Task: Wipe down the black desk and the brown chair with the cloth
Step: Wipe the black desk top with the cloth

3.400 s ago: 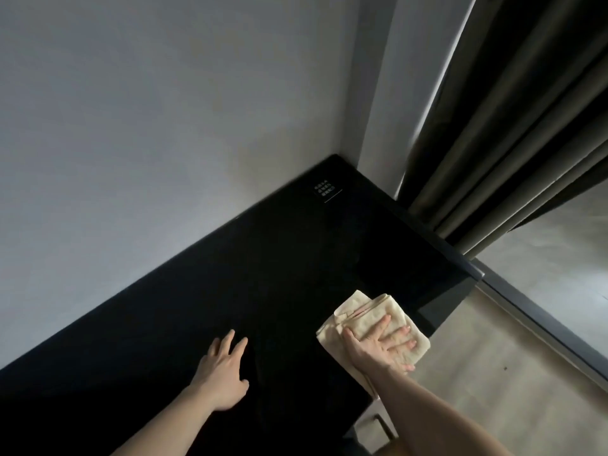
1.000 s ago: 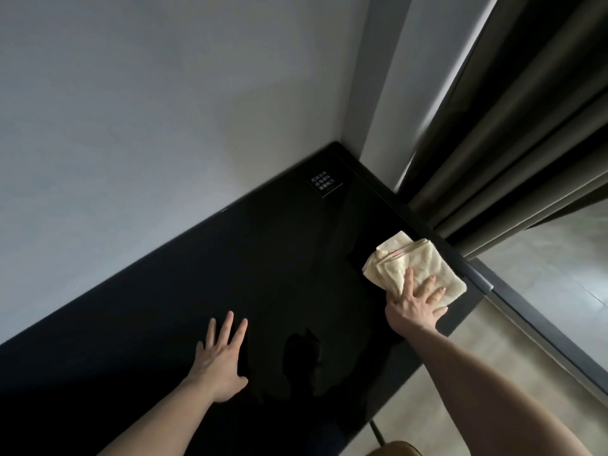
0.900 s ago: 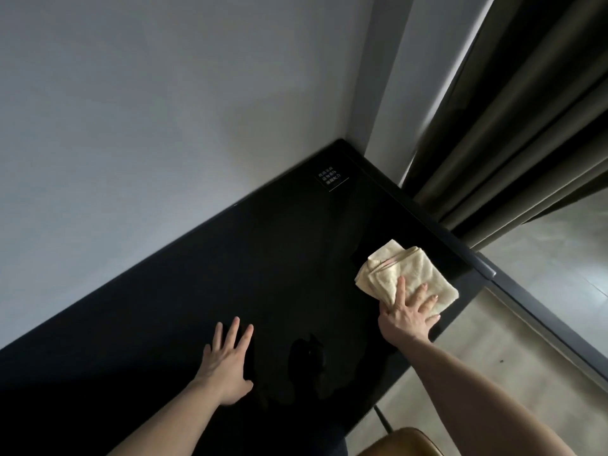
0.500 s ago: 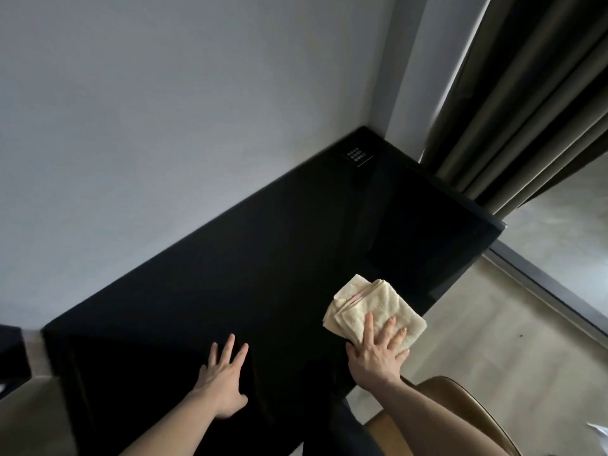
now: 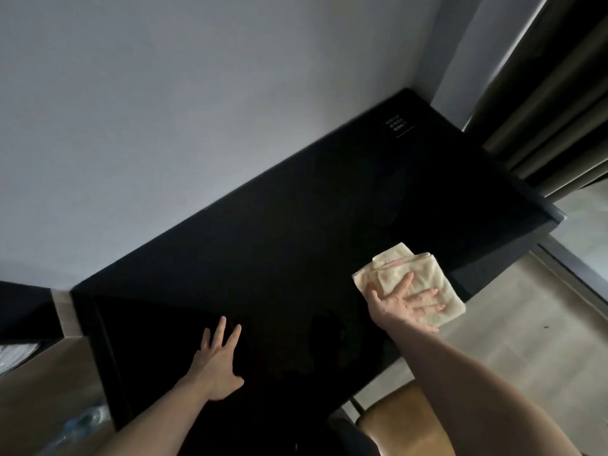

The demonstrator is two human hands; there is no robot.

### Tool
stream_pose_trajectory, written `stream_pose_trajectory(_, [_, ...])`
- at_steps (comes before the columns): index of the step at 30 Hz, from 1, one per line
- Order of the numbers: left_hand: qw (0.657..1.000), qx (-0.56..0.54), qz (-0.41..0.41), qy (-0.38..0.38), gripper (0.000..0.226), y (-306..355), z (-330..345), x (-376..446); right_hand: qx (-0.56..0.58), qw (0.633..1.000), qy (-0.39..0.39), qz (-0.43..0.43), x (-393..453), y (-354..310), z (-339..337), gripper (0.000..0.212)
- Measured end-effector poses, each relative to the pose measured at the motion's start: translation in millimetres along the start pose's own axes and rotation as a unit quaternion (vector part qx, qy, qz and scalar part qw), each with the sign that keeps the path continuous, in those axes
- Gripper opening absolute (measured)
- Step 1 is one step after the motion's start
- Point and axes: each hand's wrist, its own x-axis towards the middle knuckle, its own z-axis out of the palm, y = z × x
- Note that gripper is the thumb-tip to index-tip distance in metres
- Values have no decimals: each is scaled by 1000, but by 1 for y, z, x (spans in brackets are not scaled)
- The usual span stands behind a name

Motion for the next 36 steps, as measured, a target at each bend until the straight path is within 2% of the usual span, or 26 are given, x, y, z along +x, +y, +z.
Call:
stream_pose_trajectory(5, [999,-42,16,-1,111,-3,2,-8,-30,999,28,10,7,2,2,105])
stream_pose_trajectory(12, [998,-56,24,18,106,-52,29,-31,-75,991,78,-79,-32,24,35,83])
stream_pose_trajectory(16, [997,-49,50,44,105,-99,49,-45,-63,988,69,-121,-86,31,82,80])
stream_pose_trajectory(22, [994,-32,73,73,103,-173,78,-75,-61,983,52,-165,-192,43,190,82])
stream_pose_trajectory(27, [995,14,80,65,101,-224,104,-106,-67,979,37,-186,-275,53,260,80])
stream_pose_trajectory(32, [994,18,83,69,98,-242,116,-123,-81,974,-14,-209,-346,60,313,81])
stream_pose_trajectory(36, [993,11,92,70,98,-237,114,-126,-73,973,-30,-216,-366,64,319,76])
